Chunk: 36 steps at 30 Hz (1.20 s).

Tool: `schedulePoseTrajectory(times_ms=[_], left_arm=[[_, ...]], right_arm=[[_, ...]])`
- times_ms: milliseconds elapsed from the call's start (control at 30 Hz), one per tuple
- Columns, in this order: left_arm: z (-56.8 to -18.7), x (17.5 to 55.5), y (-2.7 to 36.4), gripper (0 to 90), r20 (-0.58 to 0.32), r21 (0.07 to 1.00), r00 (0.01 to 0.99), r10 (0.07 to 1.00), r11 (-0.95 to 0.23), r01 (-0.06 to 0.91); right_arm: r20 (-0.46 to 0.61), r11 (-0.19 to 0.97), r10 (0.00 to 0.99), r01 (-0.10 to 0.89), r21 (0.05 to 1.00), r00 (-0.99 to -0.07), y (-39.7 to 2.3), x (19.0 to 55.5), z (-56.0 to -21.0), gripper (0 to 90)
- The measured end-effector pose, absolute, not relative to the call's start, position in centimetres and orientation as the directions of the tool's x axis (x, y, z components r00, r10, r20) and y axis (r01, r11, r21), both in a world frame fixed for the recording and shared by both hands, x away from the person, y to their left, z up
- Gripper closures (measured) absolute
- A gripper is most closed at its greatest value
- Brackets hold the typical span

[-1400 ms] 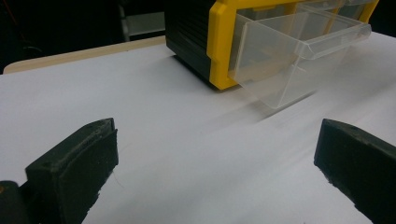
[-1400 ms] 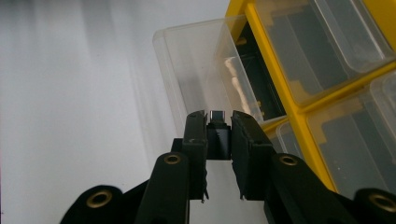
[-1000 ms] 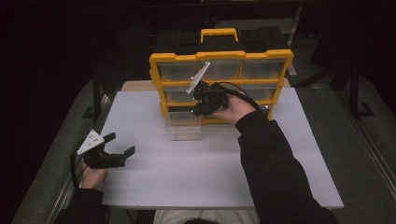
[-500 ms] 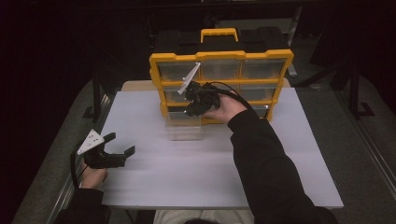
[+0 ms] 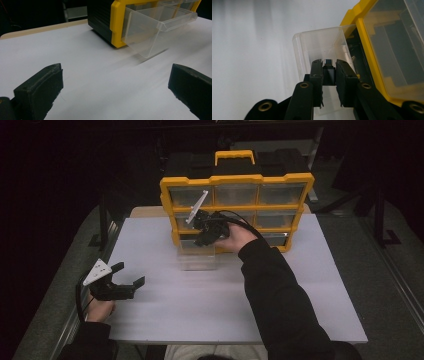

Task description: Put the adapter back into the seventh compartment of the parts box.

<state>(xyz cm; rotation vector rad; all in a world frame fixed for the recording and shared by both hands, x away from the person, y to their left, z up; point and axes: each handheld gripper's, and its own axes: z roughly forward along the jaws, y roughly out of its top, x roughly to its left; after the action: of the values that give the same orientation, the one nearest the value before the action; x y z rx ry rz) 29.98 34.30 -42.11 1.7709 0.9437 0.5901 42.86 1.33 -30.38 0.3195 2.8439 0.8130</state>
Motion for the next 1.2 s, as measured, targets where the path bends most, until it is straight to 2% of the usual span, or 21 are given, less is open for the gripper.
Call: schedulePoseTrajectory(times_ms=[667,1000,1033,1100,1167,1200], left_arm=[[-42.1,30.0,34.3,0.0,-0.032,0.924,0.576,0.817,-0.196,0.328],[-42.2,30.1,34.1,0.0,-0.032,0.921,0.586,0.809,-0.205,0.332],[-42.2,30.1,34.1,0.0,-0.034,0.922,0.586,0.810,-0.201,0.332],[-42.2,30.1,34.2,0.0,-0.035,0.922,0.585,0.810,-0.200,0.332],[-42.2,30.1,34.2,0.0,-0.036,0.922,0.585,0.810,-0.199,0.332],[-42.2,30.1,34.2,0.0,-0.035,0.922,0.585,0.810,-0.200,0.332]], right_arm=[[-0.082,0.840,0.237,0.162,0.517,-0.968,3.2,44.1,-33.3,74.6],[-0.075,0.842,0.231,0.161,0.516,-0.970,3.3,44.3,-33.5,74.3],[-0.071,0.837,0.235,0.165,0.522,-0.969,3.3,44.3,-33.5,67.8],[-0.070,0.835,0.240,0.169,0.523,-0.968,3.3,44.3,-33.5,65.0],[-0.083,0.832,0.242,0.163,0.530,-0.967,3.1,44.1,-33.4,57.5],[-0.083,0.832,0.242,0.163,0.530,-0.967,3.1,44.1,-33.4,57.5]])
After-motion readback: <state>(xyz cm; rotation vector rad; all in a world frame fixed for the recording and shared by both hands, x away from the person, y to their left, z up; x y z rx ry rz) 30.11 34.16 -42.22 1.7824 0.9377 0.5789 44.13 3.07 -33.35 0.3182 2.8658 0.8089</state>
